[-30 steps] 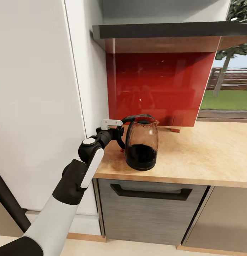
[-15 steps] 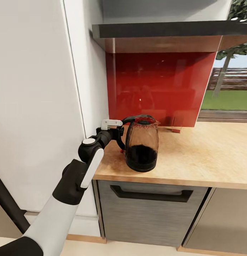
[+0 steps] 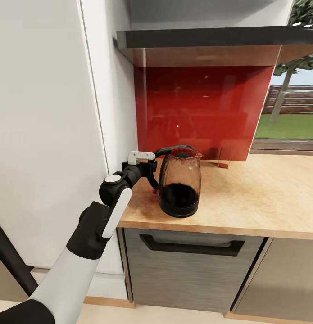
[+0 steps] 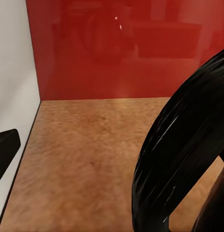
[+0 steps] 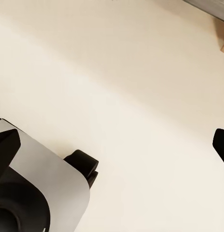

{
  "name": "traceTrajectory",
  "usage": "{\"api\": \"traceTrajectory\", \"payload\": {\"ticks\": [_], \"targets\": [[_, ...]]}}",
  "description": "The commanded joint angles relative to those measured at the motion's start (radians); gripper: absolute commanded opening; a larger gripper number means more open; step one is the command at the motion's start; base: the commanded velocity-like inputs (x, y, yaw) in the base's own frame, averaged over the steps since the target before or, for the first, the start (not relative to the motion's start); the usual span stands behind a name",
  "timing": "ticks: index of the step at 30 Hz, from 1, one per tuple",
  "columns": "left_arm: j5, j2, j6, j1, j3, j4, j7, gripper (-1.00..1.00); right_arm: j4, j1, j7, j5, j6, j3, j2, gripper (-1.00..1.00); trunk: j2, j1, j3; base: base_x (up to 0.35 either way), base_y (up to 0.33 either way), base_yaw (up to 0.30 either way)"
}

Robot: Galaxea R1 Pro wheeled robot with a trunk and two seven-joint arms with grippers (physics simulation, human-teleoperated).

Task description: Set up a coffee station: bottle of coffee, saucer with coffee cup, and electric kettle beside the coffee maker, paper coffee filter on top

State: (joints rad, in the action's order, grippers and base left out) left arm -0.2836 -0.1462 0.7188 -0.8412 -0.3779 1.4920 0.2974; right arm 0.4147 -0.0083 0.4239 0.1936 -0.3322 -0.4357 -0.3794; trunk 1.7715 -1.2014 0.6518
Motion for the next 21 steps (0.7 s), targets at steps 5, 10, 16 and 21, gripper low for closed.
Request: {"api": "traceTrajectory", "payload": {"ticks": [5, 10, 16, 21], "targets": [[-0.011, 0.000, 0.003, -0.001, -0.001, 0.001, 0.009, 1.00, 0.000, -0.001, 0.003, 0.010, -0.002, -0.006, -0.001, 1.00, 0.001, 0.000, 0.001, 0.000, 0.000, 0.000], [-0.011, 0.000, 0.002, -0.001, -0.001, 0.001, 0.010, -1.00, 0.000, -0.001, 0.003, 0.010, -0.002, -0.006, -0.001, 1.00, 0.001, 0.000, 0.001, 0.000, 0.000, 0.000], [-0.011, 0.000, 0.003, -0.001, -0.001, 0.001, 0.009, -1.00, 0.000, -0.001, 0.003, 0.010, -0.002, -0.006, -0.001, 1.00, 0.001, 0.000, 0.001, 0.000, 0.000, 0.000], [-0.011, 0.000, 0.003, -0.001, -0.001, 0.002, 0.009, -1.00, 0.000, -0.001, 0.003, 0.010, -0.002, -0.006, -0.001, 1.00, 0.001, 0.000, 0.001, 0.000, 0.000, 0.000]]}}
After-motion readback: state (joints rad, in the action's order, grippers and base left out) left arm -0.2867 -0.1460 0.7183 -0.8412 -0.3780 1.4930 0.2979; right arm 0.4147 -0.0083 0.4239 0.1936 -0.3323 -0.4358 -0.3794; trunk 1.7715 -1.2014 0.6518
